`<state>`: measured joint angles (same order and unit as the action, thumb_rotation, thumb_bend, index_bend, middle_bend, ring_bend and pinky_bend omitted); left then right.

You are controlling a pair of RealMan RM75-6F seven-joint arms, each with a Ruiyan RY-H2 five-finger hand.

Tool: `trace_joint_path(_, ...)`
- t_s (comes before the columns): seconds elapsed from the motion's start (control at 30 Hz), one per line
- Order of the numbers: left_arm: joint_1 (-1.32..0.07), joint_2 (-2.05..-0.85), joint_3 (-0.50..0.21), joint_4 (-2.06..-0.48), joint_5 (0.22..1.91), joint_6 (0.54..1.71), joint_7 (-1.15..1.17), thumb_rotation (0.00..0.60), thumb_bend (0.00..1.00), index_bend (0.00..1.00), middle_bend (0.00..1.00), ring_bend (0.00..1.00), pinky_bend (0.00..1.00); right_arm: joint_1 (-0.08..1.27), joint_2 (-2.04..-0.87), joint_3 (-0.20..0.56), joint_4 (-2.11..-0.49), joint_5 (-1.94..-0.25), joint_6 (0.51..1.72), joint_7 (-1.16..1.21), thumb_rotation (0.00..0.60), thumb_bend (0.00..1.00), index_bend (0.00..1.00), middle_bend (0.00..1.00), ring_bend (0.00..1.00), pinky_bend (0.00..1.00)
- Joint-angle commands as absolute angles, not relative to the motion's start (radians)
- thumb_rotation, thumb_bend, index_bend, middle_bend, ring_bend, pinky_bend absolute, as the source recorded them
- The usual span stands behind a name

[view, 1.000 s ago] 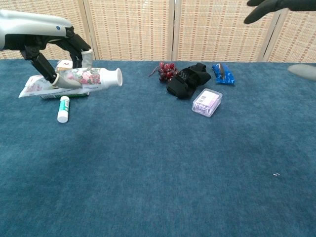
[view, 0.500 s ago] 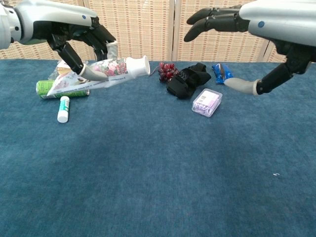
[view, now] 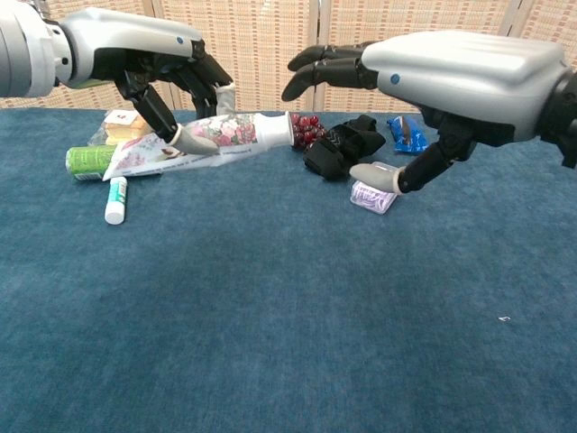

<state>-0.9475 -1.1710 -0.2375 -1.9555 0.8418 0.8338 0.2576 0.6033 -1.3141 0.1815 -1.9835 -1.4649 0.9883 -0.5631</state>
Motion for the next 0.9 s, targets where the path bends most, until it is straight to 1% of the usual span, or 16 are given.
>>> trace_joint_path(0.03,-0.955,-1.174,-0.232,-1.956,0.831,0.839,0.265,0.600,0.28,0.52,0.65,0.40,0.10,0.614,-1.324,0.178,-1.975,-1.453,0.983,-0.571,0.600,0.33,0.17,0.01,0.00,0.00)
trace_joint_path(0.33,-0.972,-1.174,-0.223,-1.955,0.806,0.850,0.268,0.600,0.28,0.52,0.65,0.40,0.10,0.642,-1.345,0.166,-1.965,-1.414,0.978,-0.592,0.600,0.33,0.17,0.01,0.00,0.00)
trace_joint_path(0.9,-0.974,-1.148,-0.208,-1.961,0.826,0.844,0.240,0.600,0.28,0.55,0.66,0.40,0.10,0.671,-1.357,0.148,-1.934,-1.343,0.992,-0.614,0.600,0.33,0.17,0.01,0.00,0.00)
